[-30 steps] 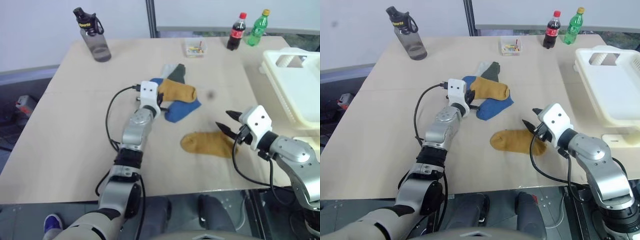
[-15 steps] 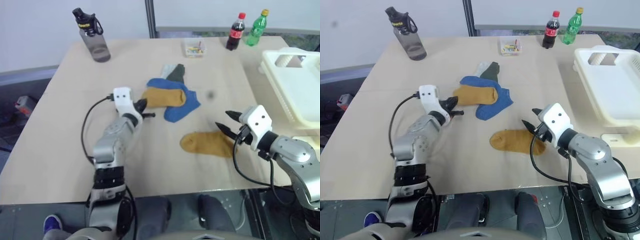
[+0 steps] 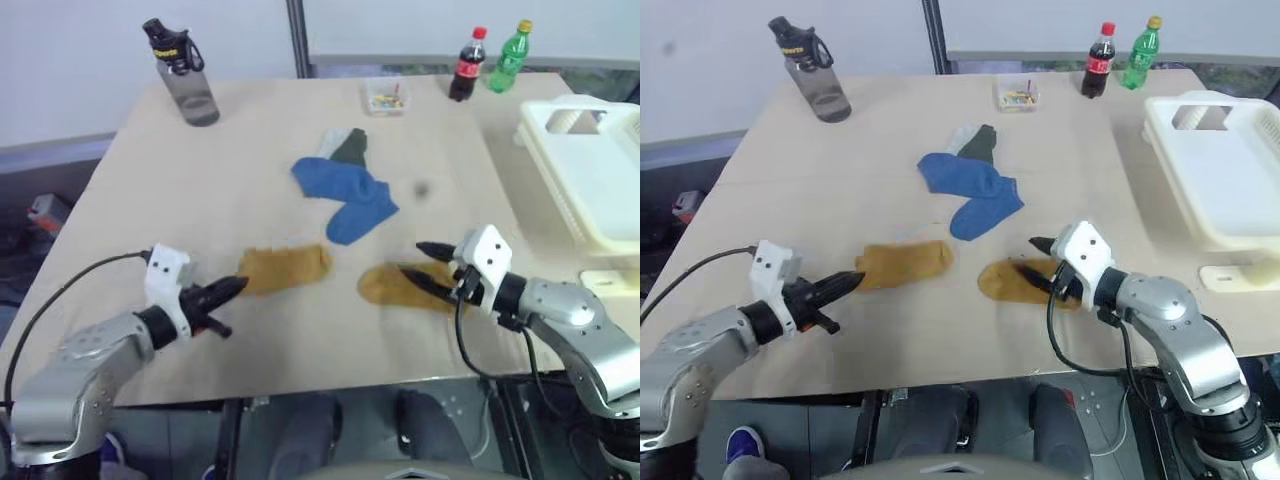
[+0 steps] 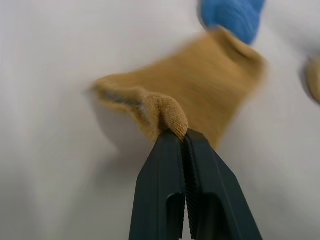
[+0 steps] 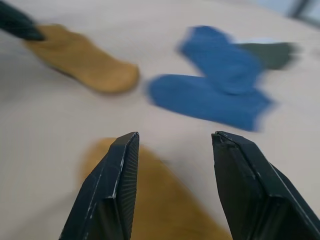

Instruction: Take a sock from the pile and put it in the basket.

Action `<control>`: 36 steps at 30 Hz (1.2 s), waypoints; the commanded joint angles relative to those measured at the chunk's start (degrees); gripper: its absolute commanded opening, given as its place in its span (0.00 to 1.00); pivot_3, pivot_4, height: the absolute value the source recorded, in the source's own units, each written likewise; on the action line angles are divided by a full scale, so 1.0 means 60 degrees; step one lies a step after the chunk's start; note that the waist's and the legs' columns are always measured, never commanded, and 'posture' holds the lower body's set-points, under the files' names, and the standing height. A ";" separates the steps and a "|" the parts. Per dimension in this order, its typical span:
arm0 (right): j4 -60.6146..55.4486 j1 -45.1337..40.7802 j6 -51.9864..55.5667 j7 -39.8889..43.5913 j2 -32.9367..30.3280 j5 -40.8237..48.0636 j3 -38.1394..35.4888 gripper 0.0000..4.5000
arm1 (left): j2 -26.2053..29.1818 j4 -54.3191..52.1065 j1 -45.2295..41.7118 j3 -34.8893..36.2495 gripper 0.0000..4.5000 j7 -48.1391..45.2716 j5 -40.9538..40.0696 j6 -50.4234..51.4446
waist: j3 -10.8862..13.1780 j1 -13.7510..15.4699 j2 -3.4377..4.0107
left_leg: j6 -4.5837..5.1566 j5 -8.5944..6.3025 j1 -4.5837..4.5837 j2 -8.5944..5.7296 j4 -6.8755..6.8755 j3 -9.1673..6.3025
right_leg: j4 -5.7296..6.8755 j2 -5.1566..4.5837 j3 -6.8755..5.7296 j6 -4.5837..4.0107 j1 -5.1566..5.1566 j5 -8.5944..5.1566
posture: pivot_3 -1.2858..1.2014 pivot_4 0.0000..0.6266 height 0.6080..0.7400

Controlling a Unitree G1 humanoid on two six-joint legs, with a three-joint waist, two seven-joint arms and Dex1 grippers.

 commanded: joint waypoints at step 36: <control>-0.0080 -0.0576 -0.0492 0.0221 0.0050 0.0020 0.0286 1.00 | 0.1781 0.3613 -0.3226 0.1402 0.01 -0.1011 -0.2055 0.2080 | 0.0006 -0.0167 -0.0015 | 0.0000 -0.0002 0.0087 0.0024 -0.0011 -0.0003 | 0.0000 0.0028 -0.0001 0.0023 0.0071 0.0016 | 0.52 0.24 1.00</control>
